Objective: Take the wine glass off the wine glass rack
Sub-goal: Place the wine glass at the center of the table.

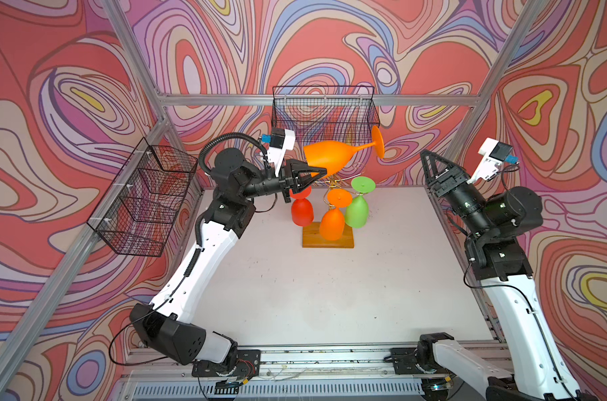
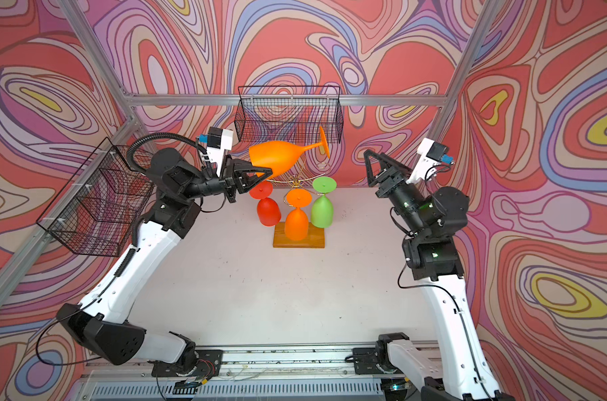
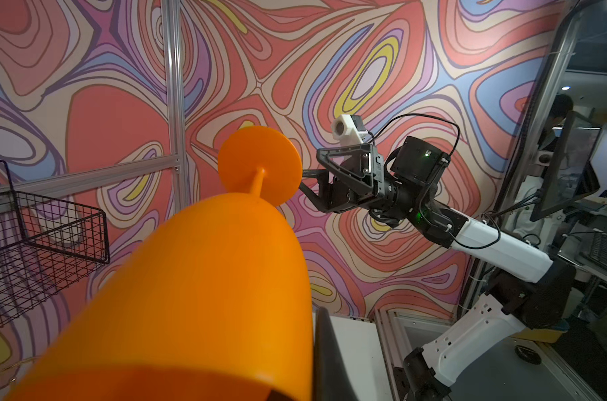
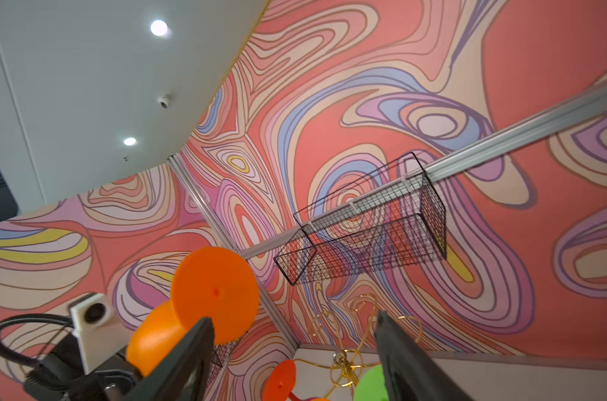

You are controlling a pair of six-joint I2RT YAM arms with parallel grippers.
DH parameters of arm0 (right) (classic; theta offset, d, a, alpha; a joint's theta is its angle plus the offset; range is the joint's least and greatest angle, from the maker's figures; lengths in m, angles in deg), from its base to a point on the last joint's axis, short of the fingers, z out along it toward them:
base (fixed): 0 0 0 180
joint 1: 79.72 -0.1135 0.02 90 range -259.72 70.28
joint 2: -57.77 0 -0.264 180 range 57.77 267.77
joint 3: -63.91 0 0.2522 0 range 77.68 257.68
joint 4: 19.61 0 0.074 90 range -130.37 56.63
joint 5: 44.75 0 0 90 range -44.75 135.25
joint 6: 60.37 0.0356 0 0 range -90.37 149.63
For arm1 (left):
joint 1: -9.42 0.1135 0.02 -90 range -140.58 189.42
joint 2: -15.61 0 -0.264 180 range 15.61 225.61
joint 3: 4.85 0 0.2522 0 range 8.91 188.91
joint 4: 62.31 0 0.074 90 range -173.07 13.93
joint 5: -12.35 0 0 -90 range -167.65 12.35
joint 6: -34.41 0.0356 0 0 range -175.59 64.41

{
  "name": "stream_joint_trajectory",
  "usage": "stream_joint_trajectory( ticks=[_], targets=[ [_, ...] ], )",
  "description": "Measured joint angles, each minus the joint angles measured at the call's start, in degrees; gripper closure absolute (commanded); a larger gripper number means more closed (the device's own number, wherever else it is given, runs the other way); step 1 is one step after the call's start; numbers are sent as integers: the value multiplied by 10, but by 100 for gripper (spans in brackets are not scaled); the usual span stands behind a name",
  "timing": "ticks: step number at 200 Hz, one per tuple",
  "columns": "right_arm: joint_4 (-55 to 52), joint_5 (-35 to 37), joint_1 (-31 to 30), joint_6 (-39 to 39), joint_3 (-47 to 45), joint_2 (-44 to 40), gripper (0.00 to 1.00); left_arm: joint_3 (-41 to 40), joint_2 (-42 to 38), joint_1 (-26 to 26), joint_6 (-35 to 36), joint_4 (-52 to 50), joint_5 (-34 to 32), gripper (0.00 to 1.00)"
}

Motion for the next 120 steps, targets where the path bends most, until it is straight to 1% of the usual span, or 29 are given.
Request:
stream_joint_trajectory(
  ticks=[5,22,42,56,75,88,120],
  targets=[
    [-10,3,0,-4,-3,1,23,19,-3,-6,33,-52,-13,100],
    [-52,23,0,-24,-14,3,23,73,-6,-27,103,-165,-49,100],
    [-96,50,0,-42,-17,3,24,145,-2,-74,185,-315,-103,100],
    [-121,73,0,-54,-17,0,24,181,2,-107,227,-390,-136,100],
    [-149,102,0,-67,-17,-3,24,209,8,-149,273,-474,-185,100],
    [-163,114,0,-74,-17,-3,24,214,14,-170,294,-520,-216,100],
    [-195,140,0,-86,-17,-3,25,209,40,-199,320,-589,-272,100]
  ],
)
